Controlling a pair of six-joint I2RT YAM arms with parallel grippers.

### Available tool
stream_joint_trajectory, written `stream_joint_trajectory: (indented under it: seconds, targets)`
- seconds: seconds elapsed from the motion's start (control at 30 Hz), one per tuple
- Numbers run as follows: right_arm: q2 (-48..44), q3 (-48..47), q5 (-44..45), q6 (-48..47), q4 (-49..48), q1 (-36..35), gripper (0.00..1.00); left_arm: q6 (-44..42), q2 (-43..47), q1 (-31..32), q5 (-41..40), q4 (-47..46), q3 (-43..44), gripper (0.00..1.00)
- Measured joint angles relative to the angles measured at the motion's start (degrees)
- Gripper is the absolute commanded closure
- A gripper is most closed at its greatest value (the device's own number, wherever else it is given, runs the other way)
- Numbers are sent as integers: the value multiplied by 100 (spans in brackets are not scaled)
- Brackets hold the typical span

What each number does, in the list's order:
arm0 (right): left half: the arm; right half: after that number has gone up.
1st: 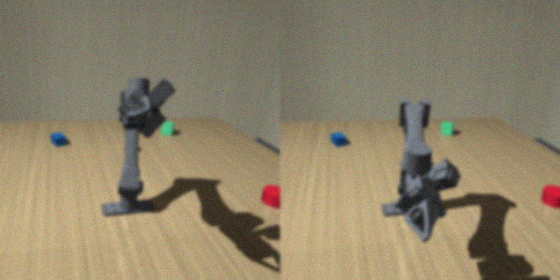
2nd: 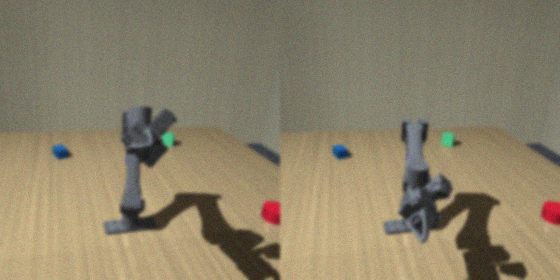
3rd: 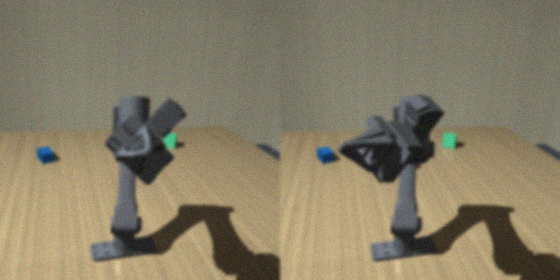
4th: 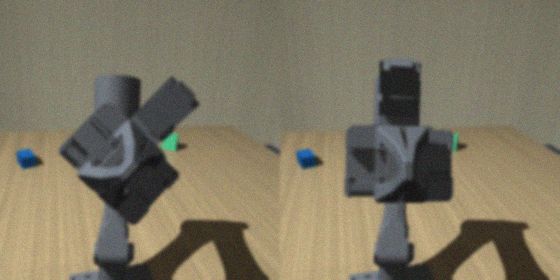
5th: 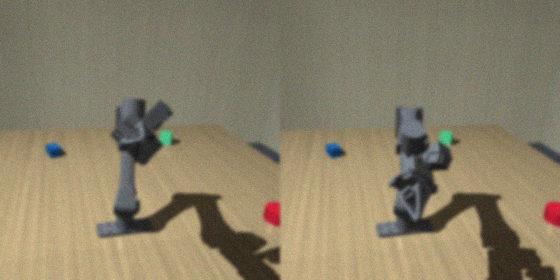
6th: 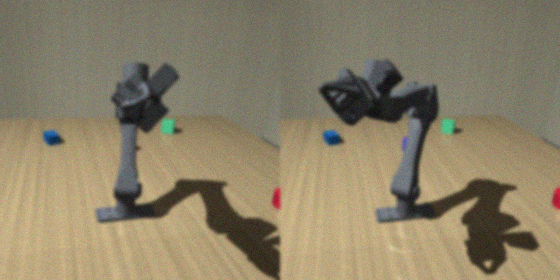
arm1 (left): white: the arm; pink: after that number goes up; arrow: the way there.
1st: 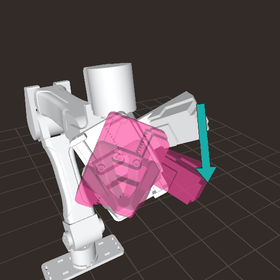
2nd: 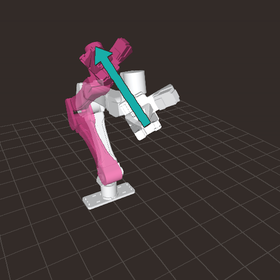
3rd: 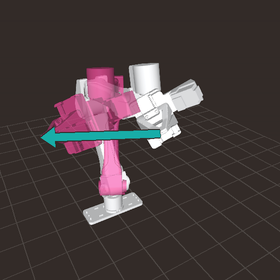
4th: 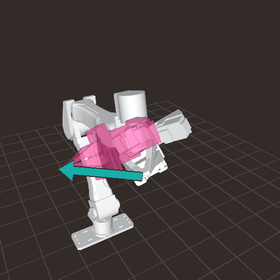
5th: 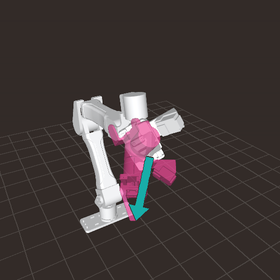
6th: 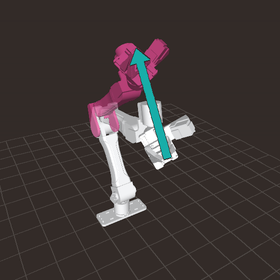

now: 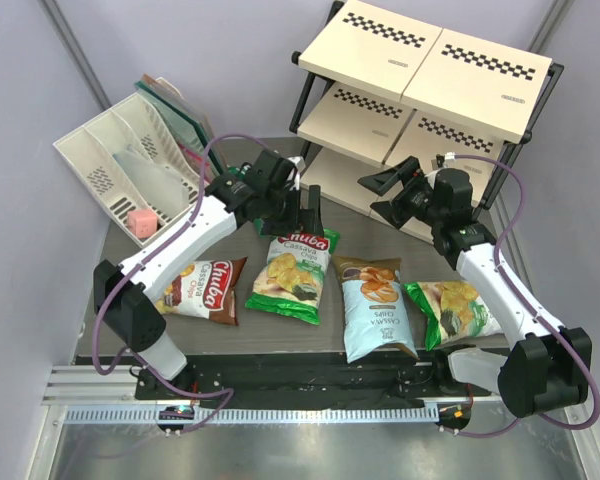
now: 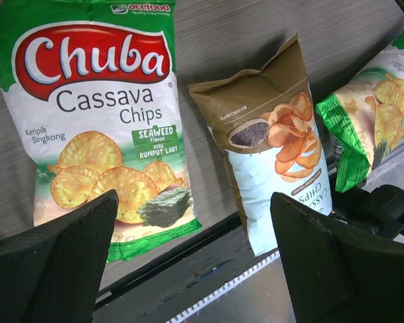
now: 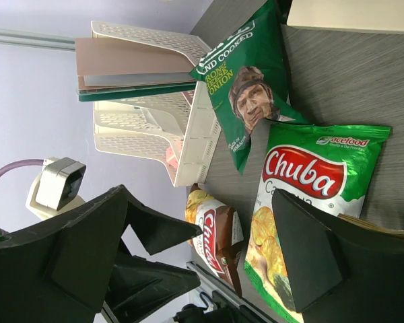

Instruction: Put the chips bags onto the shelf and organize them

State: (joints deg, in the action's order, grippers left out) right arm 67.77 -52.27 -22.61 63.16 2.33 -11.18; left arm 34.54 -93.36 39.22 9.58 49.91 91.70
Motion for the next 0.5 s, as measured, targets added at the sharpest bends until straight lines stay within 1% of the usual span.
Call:
stream_joint_trajectory:
  seconds: [0.37,0.5]
  targets:
    - [166,-2,-57,-28,-7,0,7,-2,11,-24,-15,-55,-9,5]
    - [173,-2,-90,-33,-7,0,7,70,107,-26,-15,-155,-153,4]
